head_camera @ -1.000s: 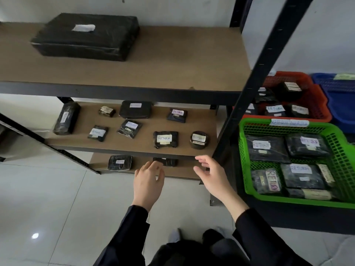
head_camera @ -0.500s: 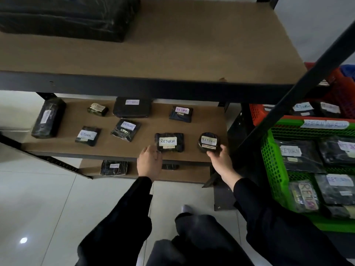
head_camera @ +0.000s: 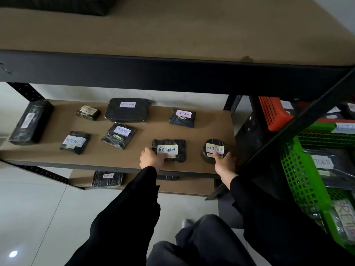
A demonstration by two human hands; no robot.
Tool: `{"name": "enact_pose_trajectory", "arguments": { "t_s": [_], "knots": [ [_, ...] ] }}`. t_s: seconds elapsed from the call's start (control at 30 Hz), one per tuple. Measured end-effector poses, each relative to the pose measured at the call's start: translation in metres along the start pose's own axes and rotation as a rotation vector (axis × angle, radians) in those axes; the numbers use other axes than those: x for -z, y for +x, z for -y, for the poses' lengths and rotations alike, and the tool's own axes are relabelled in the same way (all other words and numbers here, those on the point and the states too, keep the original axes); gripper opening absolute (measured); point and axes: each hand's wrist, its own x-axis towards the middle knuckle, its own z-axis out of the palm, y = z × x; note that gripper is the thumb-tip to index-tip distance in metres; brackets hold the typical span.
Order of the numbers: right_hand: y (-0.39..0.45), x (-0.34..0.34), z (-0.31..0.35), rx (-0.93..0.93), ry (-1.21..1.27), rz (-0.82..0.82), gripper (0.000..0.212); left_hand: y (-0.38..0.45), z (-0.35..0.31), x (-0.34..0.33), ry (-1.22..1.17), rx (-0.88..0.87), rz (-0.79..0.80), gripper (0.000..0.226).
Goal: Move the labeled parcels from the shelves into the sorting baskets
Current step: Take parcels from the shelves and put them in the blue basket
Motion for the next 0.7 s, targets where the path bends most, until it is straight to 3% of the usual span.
{"name": "enact_pose_trajectory", "arguments": {
  "t_s": [0.17, 0.27, 0.47, 0.7],
  "knots": [
    [-0.015, -0.003, 0.001, 0.21, 0.135, -0.083, 0.04, -0.02, -0.009, 0.006, -0.269, -0.014, 0.07, 0.043],
    [-0.034, 0.006, 0.004, 0.249, 0.239, -0.043, 0.04, -0.032, -0.005, 0.015, -0.39, -0.006, 0.105, 0.033],
    [-0.099, 0.045, 0.007, 0.168, 0.569, 0.152, 0.038, -0.092, -0.001, 0.059, -0.621, 0.03, 0.134, 0.012],
    [-0.186, 0.094, -0.004, 0.107, 0.787, 0.223, 0.037, -0.21, -0.012, 0.123, -0.871, -0.044, 0.116, 0.018]
  ]
}}
